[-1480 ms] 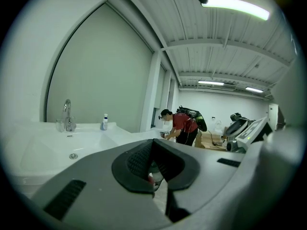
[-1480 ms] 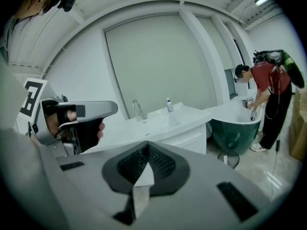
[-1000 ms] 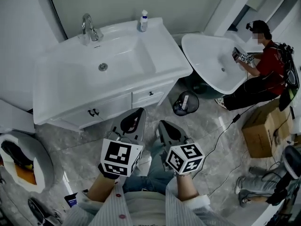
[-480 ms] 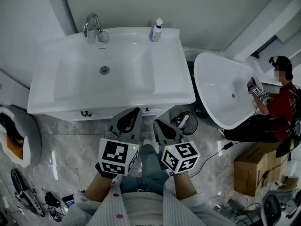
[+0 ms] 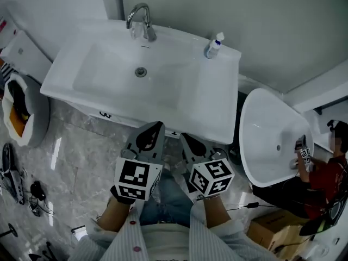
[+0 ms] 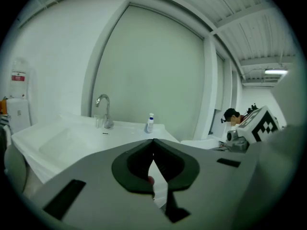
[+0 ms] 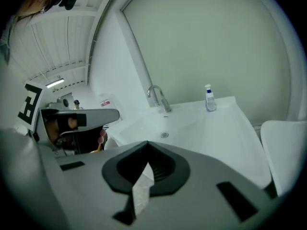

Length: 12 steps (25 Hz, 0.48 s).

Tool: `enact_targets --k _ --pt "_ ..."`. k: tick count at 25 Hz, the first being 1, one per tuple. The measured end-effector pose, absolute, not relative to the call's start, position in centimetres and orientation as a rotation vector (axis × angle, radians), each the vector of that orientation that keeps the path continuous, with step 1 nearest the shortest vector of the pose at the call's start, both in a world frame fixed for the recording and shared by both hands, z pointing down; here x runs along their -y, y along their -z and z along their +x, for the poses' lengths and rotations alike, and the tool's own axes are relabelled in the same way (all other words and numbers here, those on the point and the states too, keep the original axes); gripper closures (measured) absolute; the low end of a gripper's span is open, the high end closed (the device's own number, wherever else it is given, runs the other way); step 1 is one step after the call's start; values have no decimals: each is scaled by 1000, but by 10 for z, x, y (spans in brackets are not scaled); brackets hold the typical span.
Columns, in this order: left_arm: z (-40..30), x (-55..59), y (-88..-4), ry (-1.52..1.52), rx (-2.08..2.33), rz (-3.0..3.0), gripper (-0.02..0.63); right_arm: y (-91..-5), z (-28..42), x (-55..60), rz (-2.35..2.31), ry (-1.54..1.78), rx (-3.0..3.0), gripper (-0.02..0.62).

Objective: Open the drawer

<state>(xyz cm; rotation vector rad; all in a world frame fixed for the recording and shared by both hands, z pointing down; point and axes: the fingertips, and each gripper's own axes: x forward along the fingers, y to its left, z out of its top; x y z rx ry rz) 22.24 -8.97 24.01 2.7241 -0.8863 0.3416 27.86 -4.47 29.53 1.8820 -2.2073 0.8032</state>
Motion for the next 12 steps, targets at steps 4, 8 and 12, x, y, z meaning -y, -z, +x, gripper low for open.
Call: enact_targets --k 4,8,12 --pt "209 94 -254 -346 984 2664 589 -307 271 52 1778 -813 2252 586" --pt "198 97 -262 -349 1038 2634 590 -313 262 55 1719 -818 2273 586" --pt "187 99 -269 -358 1054 2618 590 -322 256 56 1719 -843 2251 586"
